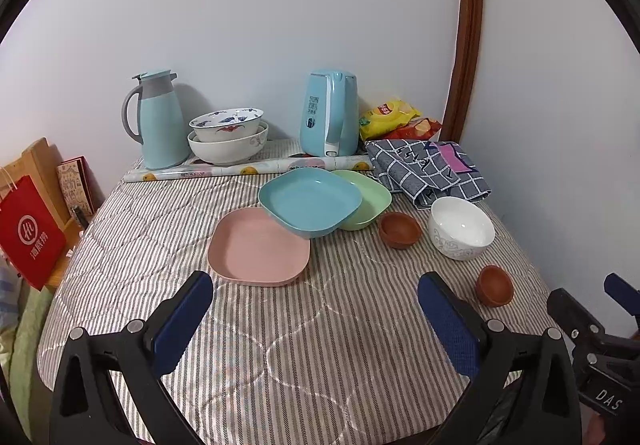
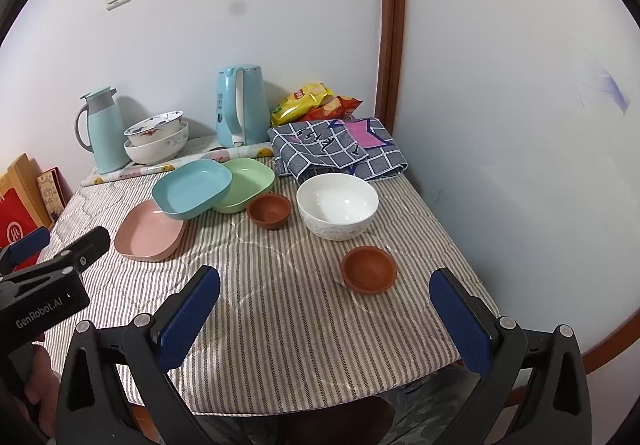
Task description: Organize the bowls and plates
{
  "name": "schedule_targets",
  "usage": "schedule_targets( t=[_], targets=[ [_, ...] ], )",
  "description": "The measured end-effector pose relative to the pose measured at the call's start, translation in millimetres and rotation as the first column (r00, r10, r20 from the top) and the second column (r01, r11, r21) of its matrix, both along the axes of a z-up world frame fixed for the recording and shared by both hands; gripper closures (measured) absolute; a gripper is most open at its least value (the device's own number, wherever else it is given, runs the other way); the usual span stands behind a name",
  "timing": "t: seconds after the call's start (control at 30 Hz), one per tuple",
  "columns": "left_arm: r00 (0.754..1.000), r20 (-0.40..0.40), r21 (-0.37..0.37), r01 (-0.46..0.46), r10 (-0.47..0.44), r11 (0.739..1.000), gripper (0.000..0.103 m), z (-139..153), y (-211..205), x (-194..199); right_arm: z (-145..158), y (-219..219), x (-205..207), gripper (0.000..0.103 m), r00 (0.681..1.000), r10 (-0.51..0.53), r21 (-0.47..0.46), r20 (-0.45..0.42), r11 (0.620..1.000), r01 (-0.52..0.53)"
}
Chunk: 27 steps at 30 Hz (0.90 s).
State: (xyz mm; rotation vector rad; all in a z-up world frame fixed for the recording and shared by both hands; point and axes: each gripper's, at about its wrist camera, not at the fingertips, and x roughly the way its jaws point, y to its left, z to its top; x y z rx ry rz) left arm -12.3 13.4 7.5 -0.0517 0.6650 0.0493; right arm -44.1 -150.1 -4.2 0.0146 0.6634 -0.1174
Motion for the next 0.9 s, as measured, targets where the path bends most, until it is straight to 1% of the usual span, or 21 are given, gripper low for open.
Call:
schedule_targets(
  t=[0.63,0.9],
  targets=[
    [1.0,0.012,-0.016,-0.006,0.006,1.0,0.0,2.5,2.7,-4.0,3.3,5.7,-6.1,0.0,1.0,0.016,-0.003,0.015,1.0,-0.016],
    [1.0,0.018,-0.011,-0.002,0.002,1.0,0.0,4.6,1.4,-5.3,4.7,4.8,-5.9,0.0,1.0,0.019,0.003,0.015,1.0,-0.019]
  ],
)
